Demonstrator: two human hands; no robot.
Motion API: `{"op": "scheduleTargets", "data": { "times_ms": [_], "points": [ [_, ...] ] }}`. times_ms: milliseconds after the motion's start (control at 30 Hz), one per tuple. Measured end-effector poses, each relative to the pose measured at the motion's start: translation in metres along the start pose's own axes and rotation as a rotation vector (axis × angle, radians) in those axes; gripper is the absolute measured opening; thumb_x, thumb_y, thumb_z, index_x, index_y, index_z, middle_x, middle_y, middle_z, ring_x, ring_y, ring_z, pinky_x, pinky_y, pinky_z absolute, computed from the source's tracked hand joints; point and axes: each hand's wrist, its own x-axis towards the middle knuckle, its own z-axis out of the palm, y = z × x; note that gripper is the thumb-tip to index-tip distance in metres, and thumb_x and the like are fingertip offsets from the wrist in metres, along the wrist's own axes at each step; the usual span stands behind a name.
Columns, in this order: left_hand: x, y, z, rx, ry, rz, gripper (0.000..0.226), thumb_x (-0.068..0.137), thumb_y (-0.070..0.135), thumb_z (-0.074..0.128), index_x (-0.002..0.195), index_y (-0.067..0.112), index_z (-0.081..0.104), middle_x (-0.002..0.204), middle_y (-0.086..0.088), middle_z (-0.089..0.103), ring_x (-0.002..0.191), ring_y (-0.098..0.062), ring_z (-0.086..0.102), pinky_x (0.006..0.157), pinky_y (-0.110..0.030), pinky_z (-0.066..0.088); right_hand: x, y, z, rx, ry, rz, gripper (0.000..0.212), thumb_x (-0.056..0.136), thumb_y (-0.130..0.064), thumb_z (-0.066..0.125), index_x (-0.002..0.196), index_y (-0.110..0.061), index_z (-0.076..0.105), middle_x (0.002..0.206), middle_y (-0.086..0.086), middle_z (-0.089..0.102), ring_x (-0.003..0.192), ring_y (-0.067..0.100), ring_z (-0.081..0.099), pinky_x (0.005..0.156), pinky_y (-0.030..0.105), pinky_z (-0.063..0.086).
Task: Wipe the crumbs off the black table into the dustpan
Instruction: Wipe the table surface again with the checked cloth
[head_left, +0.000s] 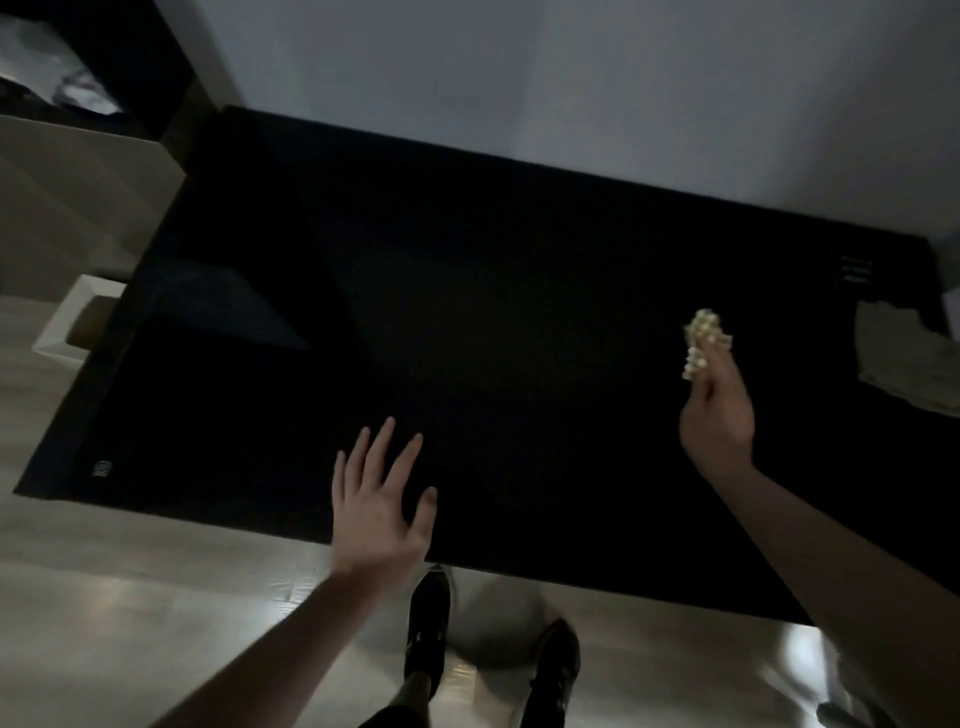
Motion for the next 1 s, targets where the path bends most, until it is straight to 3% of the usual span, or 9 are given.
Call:
{"op": "scheduleTargets", "data": {
  "times_ms": [100,200,300,467,600,667,734,834,1001],
  "points": [
    [-0.002,0.024,0.017,0.018,0.056,-0.128,0.062,0.094,0.052,0.041,0.153,0.031,0.037,0.167,0.004,0.02,0.157,-0.02,0.004,0.127,-0.051,0.007,0.032,0.05,-0.013,-0.185,-0.041,0.142,0.06,0.1,-0.03,0.028,0.156,-0.013,0.043,0.167,0.007,0.033,0.155,0.03,0.028,0.127,0.05,0.023],
    [0.002,0.031,0.022,0.028,0.133,-0.187,0.062,0.089,0.048,0.043,0.148,0.03,0.044,0.163,0.003,0.03,0.156,-0.021,0.013,0.126,-0.051,0.011,0.046,0.046,0.01,-0.362,-0.13,0.214,0.061,0.103,-0.036,0.031,0.163,-0.022,0.028,0.173,0.009,0.015,0.158,0.036,0.012,0.126,0.055,0.016],
    [0.003,0.034,0.025,0.042,0.177,-0.192,0.063,0.086,0.045,0.043,0.147,0.029,0.045,0.162,0.003,0.033,0.155,-0.022,0.016,0.126,-0.05,0.011,0.051,-0.006,0.051,-0.415,-0.17,-0.115,0.065,0.098,-0.035,0.03,0.163,-0.025,0.027,0.173,0.001,0.017,0.16,0.027,0.011,0.125,0.053,0.021],
    [0.004,0.036,0.028,0.079,0.168,-0.208,0.065,0.085,0.044,0.042,0.149,0.03,0.041,0.162,0.003,0.031,0.155,-0.022,0.014,0.126,-0.05,0.011,-0.037,-0.094,0.094,-0.265,-0.478,-0.691,0.063,0.098,-0.032,0.041,0.16,-0.029,0.033,0.171,-0.006,0.024,0.16,0.019,0.013,0.128,0.049,0.015],
    [0.006,0.035,0.026,0.096,0.161,-0.217,0.066,0.084,0.044,0.045,0.148,0.03,0.041,0.162,0.003,0.031,0.155,-0.023,0.015,0.126,-0.05,0.011,-0.139,-0.075,0.083,-0.158,-0.59,-0.936,0.083,0.093,-0.015,0.06,0.164,-0.026,0.019,0.173,-0.005,0.015,0.161,0.019,0.009,0.13,0.041,0.009],
    [0.005,0.036,0.026,0.111,0.156,-0.22,0.065,0.085,0.044,0.045,0.148,0.03,0.04,0.162,0.003,0.03,0.155,-0.023,0.015,0.126,-0.05,0.011,-0.179,-0.048,0.068,-0.129,-0.588,-0.967,0.082,0.09,-0.008,0.056,0.164,-0.024,0.023,0.173,-0.007,0.014,0.161,0.014,0.004,0.13,0.037,0.01],
    [0.004,0.038,0.025,0.111,0.168,-0.217,0.065,0.085,0.044,0.044,0.149,0.03,0.04,0.162,0.003,0.03,0.155,-0.024,0.015,0.126,-0.05,0.012,-0.187,-0.021,0.046,0.088,-0.585,-0.823,0.073,0.091,0.003,0.045,0.16,-0.019,0.036,0.171,-0.008,0.022,0.159,0.011,0.016,0.13,0.034,0.016],
    [0.004,0.038,0.025,0.104,0.184,-0.216,0.066,0.085,0.044,0.043,0.149,0.029,0.04,0.161,0.002,0.032,0.154,-0.025,0.017,0.126,-0.05,0.012,-0.155,0.018,-0.005,0.39,-0.447,-0.351,0.066,0.101,0.017,0.038,0.157,-0.017,0.042,0.166,-0.003,0.037,0.154,0.018,0.034,0.124,0.049,0.033],
    [0.001,0.042,0.026,0.092,0.184,-0.207,0.067,0.085,0.047,0.039,0.15,0.029,0.038,0.162,0.0,0.031,0.154,-0.025,0.016,0.125,-0.052,0.012,-0.077,0.161,-0.099,0.032,0.052,0.053,0.047,0.108,-0.006,0.037,0.154,-0.01,0.046,0.162,0.006,0.043,0.152,0.027,0.037,0.123,0.057,0.03]
  ]
}}
